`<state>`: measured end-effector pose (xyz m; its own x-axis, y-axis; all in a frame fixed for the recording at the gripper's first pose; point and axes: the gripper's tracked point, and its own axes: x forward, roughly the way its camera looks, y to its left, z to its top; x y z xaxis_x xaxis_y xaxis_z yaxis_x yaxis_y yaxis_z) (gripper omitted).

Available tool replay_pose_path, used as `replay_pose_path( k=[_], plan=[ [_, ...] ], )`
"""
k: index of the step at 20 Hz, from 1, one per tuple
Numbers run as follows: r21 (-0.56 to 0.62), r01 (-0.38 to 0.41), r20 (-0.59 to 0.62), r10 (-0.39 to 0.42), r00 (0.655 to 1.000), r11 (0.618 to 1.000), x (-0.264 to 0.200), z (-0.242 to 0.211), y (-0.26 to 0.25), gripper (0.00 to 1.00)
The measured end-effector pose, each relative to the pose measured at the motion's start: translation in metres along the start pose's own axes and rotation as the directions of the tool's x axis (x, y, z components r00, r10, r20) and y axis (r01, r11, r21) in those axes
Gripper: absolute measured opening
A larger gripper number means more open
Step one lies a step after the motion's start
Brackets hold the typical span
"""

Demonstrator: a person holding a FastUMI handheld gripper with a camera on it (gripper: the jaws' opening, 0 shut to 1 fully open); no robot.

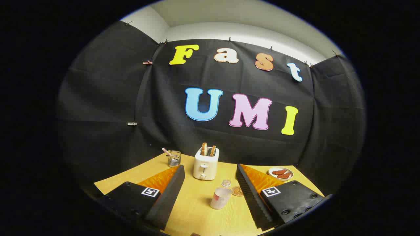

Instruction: Take the bottle from table, then pour the juice into the cup, finally place the bottle on the coaster

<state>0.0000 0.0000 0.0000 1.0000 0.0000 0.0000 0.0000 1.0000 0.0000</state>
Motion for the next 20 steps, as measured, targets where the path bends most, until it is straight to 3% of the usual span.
replay_pose_path(
  k=[3, 13, 20],
  plan=[
    [0.039, -0.015, -0.012, 0.015, 1.0, 0.999, 0.002, -0.009, -0.009, 0.97],
    [0.122, 0.044, -0.035, -0.04, 0.999, 0.992, -0.003, -0.013, -0.045, 0.97],
    [0.056, 0.057, -0.053, -0.054, 0.997, 0.997, 0.01, -0.021, -0.047, 0.97]
  ],
)
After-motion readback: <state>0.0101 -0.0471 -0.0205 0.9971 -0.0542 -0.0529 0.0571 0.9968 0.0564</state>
